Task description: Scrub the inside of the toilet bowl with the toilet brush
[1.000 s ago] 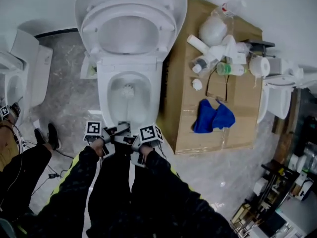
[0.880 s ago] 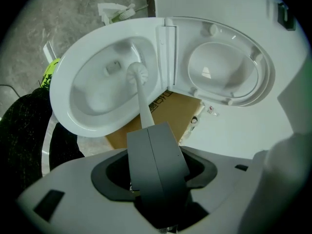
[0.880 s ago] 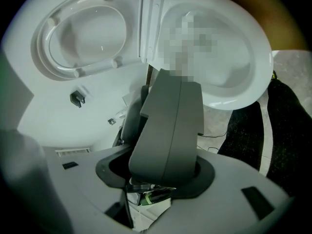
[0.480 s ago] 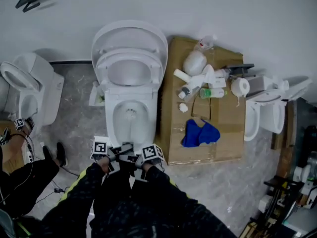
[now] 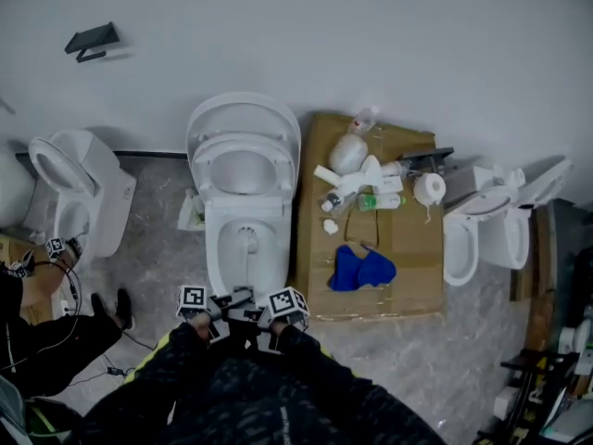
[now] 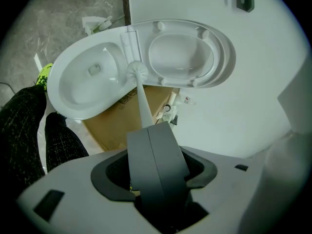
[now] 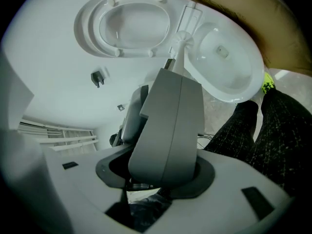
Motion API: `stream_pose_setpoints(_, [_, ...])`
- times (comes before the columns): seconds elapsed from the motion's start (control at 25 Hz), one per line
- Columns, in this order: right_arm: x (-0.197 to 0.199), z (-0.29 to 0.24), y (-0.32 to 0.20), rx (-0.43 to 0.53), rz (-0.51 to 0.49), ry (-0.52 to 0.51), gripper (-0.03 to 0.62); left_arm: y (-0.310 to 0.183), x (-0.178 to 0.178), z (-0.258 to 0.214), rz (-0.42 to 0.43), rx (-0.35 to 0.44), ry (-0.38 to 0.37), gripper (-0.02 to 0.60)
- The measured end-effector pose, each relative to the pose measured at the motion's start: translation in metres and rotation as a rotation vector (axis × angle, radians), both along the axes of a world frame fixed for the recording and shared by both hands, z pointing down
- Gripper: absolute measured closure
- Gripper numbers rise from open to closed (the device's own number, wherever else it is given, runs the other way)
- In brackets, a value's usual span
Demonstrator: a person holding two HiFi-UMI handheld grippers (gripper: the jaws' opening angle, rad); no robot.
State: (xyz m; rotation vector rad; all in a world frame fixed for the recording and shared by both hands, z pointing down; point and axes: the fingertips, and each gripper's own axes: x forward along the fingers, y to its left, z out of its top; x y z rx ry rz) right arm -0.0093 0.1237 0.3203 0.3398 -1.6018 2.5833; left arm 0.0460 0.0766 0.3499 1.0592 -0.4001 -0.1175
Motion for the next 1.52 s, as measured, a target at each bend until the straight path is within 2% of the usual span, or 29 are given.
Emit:
stream_pose_setpoints(0.16, [0.01,-0.019,0.008,0.014,-0.022,-0.026,0.385,0.006,0.009,-0.018,-0.026,0.015,-0.016,0.322])
stream_pose_setpoints(0.4, [0.021,-0.027,0.011,0.109,-0.087,-0.045,0.385,0.003,0.016,-0.031,-0.084,0.101,-0.028,0.322])
stream_pose_setpoints(0.6, [0.035,-0.028,0.024,0.121,-0.092,-0.064,0.385,0.015,0.031,-0.033,-0.083,0.131,-0.047,0.322])
stream_pose_setpoints(0.72, [0.04,-0.026,0.037,0.116,-0.11,-0.068,0.385,0.027,0.035,-0.03,-0.104,0.121,-0.055,0.322])
stream_pose_setpoints(0.92, [0.044,-0.032,0.05,0.176,-0.149,-0.068,0.385,0.037,0.038,-0.035,-0.11,0.15,-0.038,0.322])
stream_pose_setpoints(1.08, [0.047,-0.04,0.061,0.212,-0.142,-0.081,0.385,0.048,0.046,-0.048,-0.096,0.177,-0.01,0.322])
stream_pose_setpoints(1.32, [0.045,-0.039,0.1,0.21,-0.127,-0.062,0.385,0.088,0.043,-0.045,-0.066,0.186,-0.014,0.322])
stream_pose_setpoints(1.52, [0.026,-0.039,0.143,0.225,-0.15,-0.068,0.385,0.13,0.026,-0.045,-0.083,0.194,0.004,0.322])
